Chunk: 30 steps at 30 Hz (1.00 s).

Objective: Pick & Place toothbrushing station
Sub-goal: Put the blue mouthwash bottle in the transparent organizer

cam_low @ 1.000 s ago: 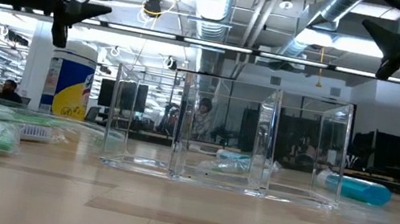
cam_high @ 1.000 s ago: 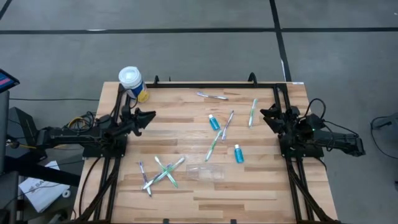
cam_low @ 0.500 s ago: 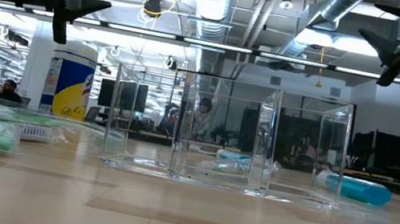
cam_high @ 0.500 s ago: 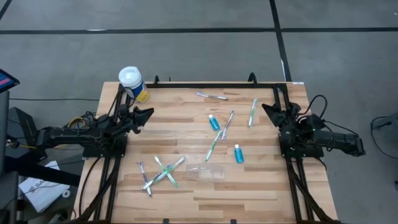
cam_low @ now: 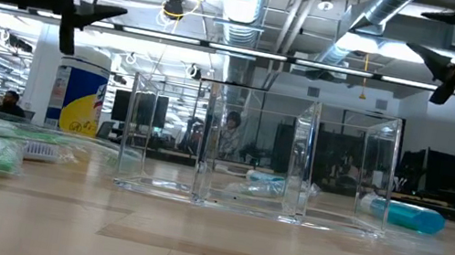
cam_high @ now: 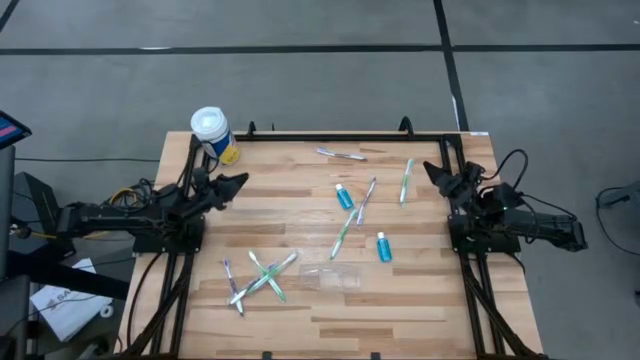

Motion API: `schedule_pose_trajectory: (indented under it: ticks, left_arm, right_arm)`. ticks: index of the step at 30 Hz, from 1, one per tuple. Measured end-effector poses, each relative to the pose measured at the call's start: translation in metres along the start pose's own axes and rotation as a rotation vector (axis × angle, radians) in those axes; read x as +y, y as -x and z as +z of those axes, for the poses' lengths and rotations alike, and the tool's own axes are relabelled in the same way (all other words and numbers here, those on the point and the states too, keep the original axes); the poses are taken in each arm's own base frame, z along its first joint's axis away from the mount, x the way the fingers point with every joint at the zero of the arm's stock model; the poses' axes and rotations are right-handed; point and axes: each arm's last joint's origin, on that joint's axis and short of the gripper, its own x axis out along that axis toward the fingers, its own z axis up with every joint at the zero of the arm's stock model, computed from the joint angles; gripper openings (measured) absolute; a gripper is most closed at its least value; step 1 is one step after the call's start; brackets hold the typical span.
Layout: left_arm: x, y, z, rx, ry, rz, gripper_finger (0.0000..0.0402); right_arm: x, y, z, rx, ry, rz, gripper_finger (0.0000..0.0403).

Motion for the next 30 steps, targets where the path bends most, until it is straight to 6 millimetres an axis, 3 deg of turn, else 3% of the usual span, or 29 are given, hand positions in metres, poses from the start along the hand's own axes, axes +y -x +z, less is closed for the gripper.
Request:
schedule_pose_trajectory:
  ticks: [4,9,13,18,21,25,30]
  left_arm:
    - [-0.008,-0.002,0.005,-0.023,0.075,-0.104,0.0094]
    - [-0.037,-0.019,0.018,0.073,0.049,-0.216,0.0094]
    - [-0.065,-0.051,0.027,0.156,-0.093,-0.216,0.0094]
    - [-0.106,-0.106,0.035,0.246,-0.310,-0.232,0.0094]
    - [-0.117,-0.138,0.032,0.414,-0.436,-0.171,0.0094]
    - [-0.115,-0.165,0.025,0.680,-0.576,-0.009,0.0094]
    - [-0.106,-0.180,0.023,0.875,-0.710,0.142,0.0094]
  right_arm:
    - [0.004,0.000,0.004,-0.026,-0.054,0.041,0.0218]
    - [0.016,-0.006,0.013,0.025,-0.030,-0.013,0.0204]
    - [0.043,-0.022,0.031,0.051,0.040,-0.009,0.0180]
    - [0.090,-0.059,0.057,0.130,0.240,-0.003,0.0150]
    - [0.108,-0.088,0.061,0.312,0.383,-0.113,0.0136]
    - [0.120,-0.118,0.060,0.620,0.541,-0.338,0.0131]
    - [0.122,-0.127,0.063,0.946,0.608,-0.647,0.0145]
